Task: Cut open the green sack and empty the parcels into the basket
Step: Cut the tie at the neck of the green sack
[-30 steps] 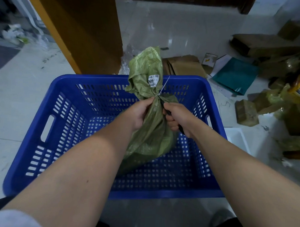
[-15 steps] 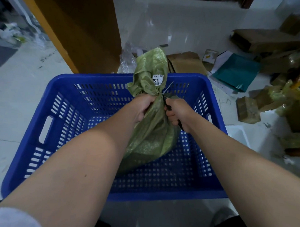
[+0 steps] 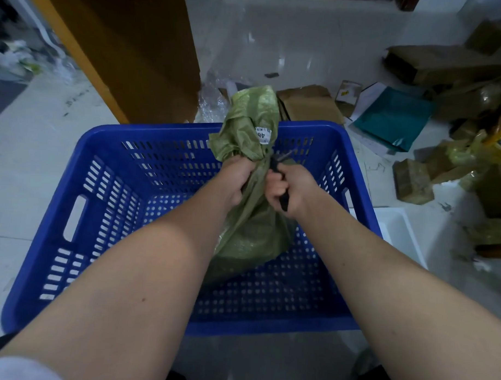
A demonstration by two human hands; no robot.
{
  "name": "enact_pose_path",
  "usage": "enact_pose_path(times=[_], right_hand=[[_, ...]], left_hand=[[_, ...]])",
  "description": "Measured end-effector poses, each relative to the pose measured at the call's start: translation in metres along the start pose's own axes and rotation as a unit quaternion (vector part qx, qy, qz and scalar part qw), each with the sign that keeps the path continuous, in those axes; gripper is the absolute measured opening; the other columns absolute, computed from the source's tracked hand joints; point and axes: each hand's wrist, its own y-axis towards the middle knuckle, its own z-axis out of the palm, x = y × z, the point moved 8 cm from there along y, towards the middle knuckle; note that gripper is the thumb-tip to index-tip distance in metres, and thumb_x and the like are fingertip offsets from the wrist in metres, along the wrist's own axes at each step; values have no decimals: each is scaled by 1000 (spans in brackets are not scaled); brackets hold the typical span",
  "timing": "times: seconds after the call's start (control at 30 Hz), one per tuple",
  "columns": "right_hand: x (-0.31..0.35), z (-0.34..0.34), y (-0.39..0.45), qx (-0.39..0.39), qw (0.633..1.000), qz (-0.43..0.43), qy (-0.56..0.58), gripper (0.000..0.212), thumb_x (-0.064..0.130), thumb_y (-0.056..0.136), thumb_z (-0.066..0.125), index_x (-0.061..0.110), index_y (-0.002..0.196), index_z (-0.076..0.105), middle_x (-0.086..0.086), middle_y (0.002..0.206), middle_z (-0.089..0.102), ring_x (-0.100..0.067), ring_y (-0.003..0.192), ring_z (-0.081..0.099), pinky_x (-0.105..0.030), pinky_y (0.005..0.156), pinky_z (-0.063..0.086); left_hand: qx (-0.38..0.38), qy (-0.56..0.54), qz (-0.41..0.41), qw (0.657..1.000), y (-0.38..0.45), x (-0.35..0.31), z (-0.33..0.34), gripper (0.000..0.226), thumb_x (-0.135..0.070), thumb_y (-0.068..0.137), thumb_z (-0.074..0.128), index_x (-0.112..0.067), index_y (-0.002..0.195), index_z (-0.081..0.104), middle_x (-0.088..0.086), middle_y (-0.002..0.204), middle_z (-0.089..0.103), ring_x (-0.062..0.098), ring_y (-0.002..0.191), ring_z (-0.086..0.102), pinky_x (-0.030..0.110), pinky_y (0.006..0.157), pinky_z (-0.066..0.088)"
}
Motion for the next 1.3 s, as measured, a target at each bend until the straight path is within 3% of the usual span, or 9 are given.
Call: enact_pose_path(times=[0.13,0.23,0.33,0.5,0.63,0.93,1.03,1.17,1.3], right_hand=[[7,-13,-2,-40,999,-14,2,41,29,106,31,13,69,42,4,38,36,-6,23,27,-15,24,21],[-8,-31,-7,-46,997,-12,-55,43,33,106,32,12,71,44,5,40,38,-5,25,28,-15,26,21],[-5,-26,-7,-20,997,-28,-70,43,40,105,34,13,73,46,5,42,40,-5,27,30,-15,27,24],[10,-14,-13,-34,988,-69,-135,43,46,103,38,19,70,44,6,43,39,-6,30,29,-13,30,24],[17,-13,-14,-40,987,-89,-125,36,25,105,27,15,76,45,1,60,39,-10,44,31,-18,35,29],[37,-10,-15,-20,964,-182,-193,38,-13,96,28,11,98,56,-5,80,53,-12,60,42,-25,57,41],[52,-9,-19,-53,943,-243,-221,28,-10,88,44,5,108,57,-7,79,54,-14,60,50,-26,53,43],[67,1,-22,-116,894,-297,-315,73,26,52,86,25,117,53,-5,117,65,-24,102,67,-43,87,57],[70,3,-27,-139,874,-309,-348,60,17,59,88,14,114,65,-4,104,74,-25,98,70,-46,90,57]], left_hand=[[-34,-53,-33,997,-5,23,-2,34,-9,89,59,0,121,65,23,112,70,28,84,71,35,61,60],[-20,-50,-33,998,-3,22,-3,33,-13,93,57,7,119,63,22,97,70,28,71,70,37,58,60],[-6,-31,-20,999,-2,11,0,37,-18,92,62,8,118,63,23,99,68,30,76,68,44,74,60],[16,9,-24,1000,-8,2,12,30,-26,96,58,-3,112,67,14,80,68,26,64,65,35,65,58],[53,22,-47,997,-11,-2,17,34,-35,97,54,-3,97,67,13,76,67,26,62,65,33,60,56],[47,7,-20,999,-12,-11,19,40,-28,92,63,1,120,66,13,83,70,24,61,67,33,60,56],[66,26,-3,997,-13,-14,23,27,-16,96,56,-1,116,66,17,90,73,26,69,72,33,61,58],[114,81,33,990,-17,-18,30,29,4,91,51,-10,110,67,16,103,73,31,96,71,43,83,57],[90,113,44,989,-18,-20,20,30,12,92,47,-11,94,67,8,79,70,17,75,67,23,67,56]])
